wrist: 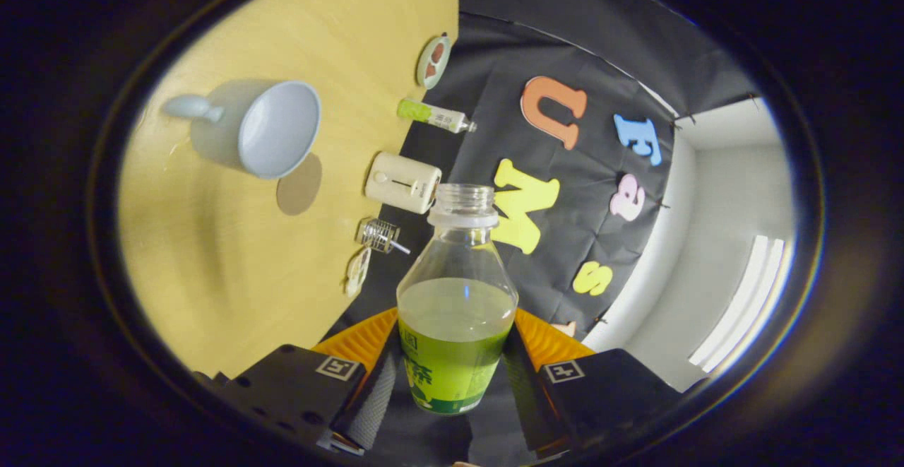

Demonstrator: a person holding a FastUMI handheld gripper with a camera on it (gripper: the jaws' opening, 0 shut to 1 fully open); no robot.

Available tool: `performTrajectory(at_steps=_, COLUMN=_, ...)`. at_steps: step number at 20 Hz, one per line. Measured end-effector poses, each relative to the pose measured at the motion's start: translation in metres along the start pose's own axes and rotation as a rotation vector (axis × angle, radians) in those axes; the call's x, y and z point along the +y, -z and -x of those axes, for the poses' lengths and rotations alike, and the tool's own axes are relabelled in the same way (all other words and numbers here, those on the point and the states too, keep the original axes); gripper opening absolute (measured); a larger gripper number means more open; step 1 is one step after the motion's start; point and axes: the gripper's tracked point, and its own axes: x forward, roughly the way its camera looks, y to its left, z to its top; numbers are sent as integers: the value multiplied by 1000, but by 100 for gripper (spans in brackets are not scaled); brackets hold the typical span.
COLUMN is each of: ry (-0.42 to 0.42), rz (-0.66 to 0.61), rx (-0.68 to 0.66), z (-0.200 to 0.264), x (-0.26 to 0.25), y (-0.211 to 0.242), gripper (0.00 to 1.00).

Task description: Take the bottle from table, then pour the juice into the cup, finally place the bottle on the coaster

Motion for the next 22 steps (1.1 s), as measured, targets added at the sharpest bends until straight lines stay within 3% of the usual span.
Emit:
performTrajectory(at_steps=13, ry=-429, rz=-903, rx=19, z=31, x=47, y=-49, gripper=80)
performTrajectory(at_steps=16, ry=-529, rz=-1059, rx=0, z=28, x=51, y=-65, gripper=80)
performTrajectory(at_steps=20, ry=-559, rz=-1205, rx=11, z=11, x=47, y=-64, gripper=80)
performTrajectory(at_steps=22, ry=-613, rz=-1301, rx=19, z=-1, x=47, y=-66, gripper=80)
